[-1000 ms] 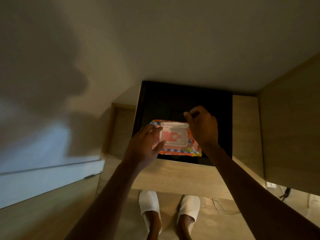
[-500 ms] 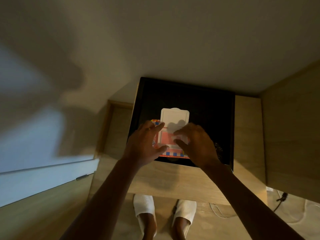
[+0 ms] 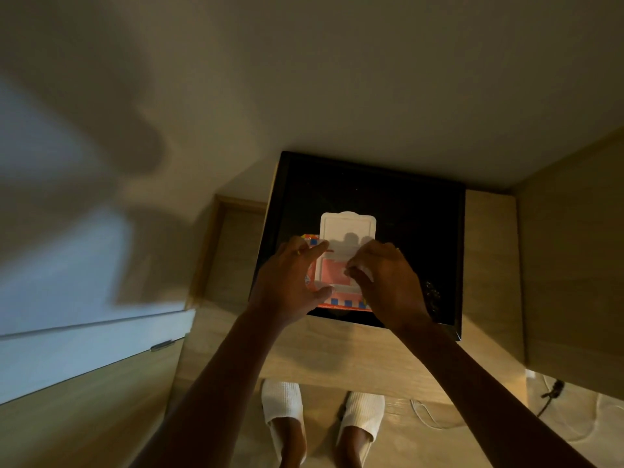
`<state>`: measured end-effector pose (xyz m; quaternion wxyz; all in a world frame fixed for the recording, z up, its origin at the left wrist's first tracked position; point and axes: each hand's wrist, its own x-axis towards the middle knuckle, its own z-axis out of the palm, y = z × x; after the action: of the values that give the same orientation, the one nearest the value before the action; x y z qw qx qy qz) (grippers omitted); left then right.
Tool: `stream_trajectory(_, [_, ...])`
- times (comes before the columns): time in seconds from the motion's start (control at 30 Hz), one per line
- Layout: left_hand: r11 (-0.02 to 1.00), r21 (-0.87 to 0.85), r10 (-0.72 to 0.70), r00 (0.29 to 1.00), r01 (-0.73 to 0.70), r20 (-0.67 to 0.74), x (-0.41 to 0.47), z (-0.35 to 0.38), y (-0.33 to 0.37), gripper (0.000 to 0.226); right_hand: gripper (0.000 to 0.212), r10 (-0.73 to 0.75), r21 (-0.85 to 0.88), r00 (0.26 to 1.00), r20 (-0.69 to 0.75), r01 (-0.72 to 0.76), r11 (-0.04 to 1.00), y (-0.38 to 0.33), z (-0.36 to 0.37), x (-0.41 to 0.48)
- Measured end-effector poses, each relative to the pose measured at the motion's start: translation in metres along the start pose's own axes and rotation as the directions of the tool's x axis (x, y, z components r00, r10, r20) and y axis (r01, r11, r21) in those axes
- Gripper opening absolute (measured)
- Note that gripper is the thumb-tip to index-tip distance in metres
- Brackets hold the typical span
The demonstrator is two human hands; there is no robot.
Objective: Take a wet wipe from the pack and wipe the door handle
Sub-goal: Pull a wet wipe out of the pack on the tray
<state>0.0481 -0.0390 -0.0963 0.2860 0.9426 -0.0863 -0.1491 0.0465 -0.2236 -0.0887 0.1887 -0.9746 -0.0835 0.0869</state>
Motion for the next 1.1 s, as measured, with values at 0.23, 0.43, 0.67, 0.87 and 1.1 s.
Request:
stream_trajectory(0.23, [1.0,0.016,-0.008,1.0,0.007,0.021,0.003,-0.005,0.005,0.081,0.01,0.06,0.194,0.998,0.006,-0.06,0.979,0.004,0.0,0.001])
stream_trajectory(0.43, [1.0,0.009,-0.023,0.999,0.023,0.025,0.003,-0.007,0.009,0.08,0.01,0.141,0.419,0.989,0.047,-0.147,0.896,0.008,-0.004,0.007])
stream_trajectory(0.67, [0.999,0.005,-0.033,0.999,0.033,0.035,0.003,-0.003,0.007,0.081,0.013,0.248,0.501,0.963,0.106,-0.267,0.823,0.01,0.002,0.008])
stream_trajectory(0.87, [0.999,0.002,-0.047,0.998,0.047,0.033,0.003,-0.002,0.006,0.082,0.011,0.359,0.787,0.913,0.192,-0.362,0.499,0.009,-0.003,0.004])
stream_trajectory(1.1, [0.997,0.014,-0.077,0.996,0.076,0.049,0.003,-0.002,0.009,0.083,0.018,0.352,0.851,0.903,0.244,-0.374,0.369,0.011,-0.01,-0.001])
